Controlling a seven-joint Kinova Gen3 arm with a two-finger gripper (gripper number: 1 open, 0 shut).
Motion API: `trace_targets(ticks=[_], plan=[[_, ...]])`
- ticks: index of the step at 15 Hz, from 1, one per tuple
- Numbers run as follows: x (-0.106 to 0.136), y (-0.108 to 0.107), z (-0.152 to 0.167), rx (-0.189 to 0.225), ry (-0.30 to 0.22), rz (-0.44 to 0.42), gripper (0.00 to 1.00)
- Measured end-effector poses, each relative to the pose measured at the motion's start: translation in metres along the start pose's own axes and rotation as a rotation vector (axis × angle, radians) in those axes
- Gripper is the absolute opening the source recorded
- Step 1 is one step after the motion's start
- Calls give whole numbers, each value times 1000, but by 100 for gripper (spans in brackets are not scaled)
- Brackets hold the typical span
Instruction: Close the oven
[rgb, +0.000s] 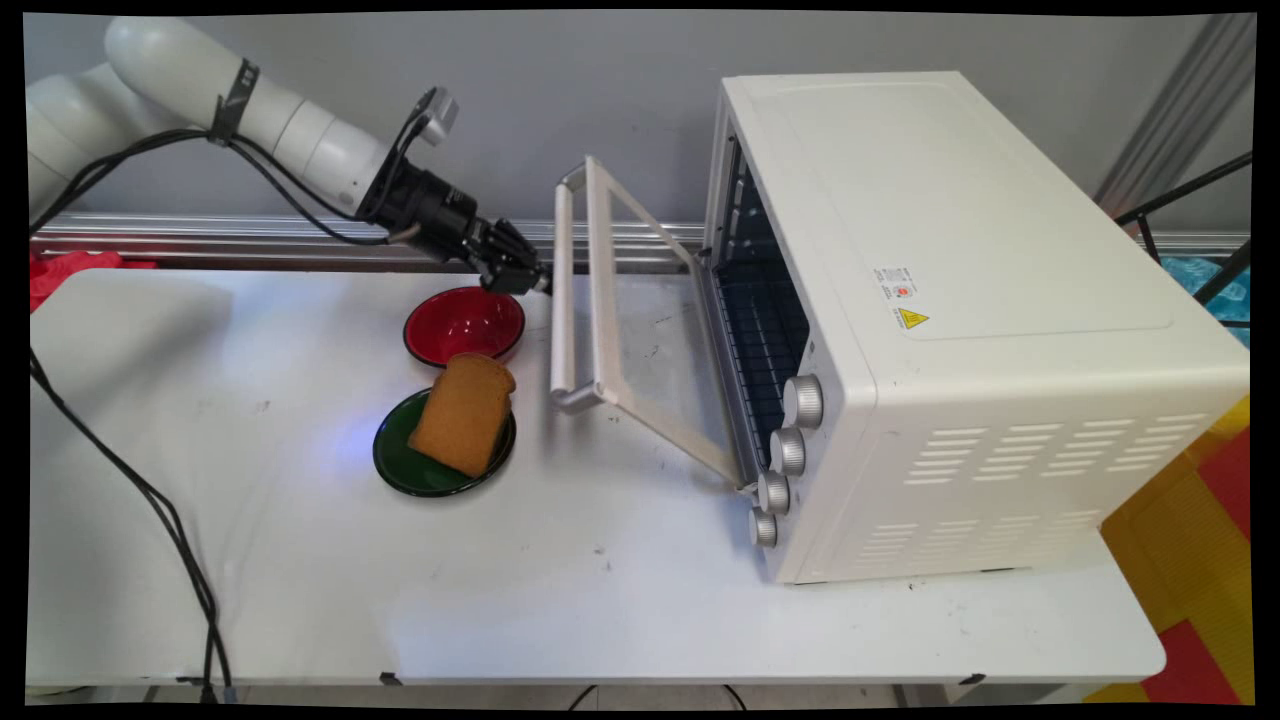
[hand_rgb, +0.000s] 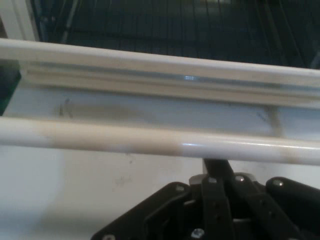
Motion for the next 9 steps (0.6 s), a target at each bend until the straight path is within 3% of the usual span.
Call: trace_targets(ticks=[9], plan=[[32, 11, 22, -17, 85, -6, 0]])
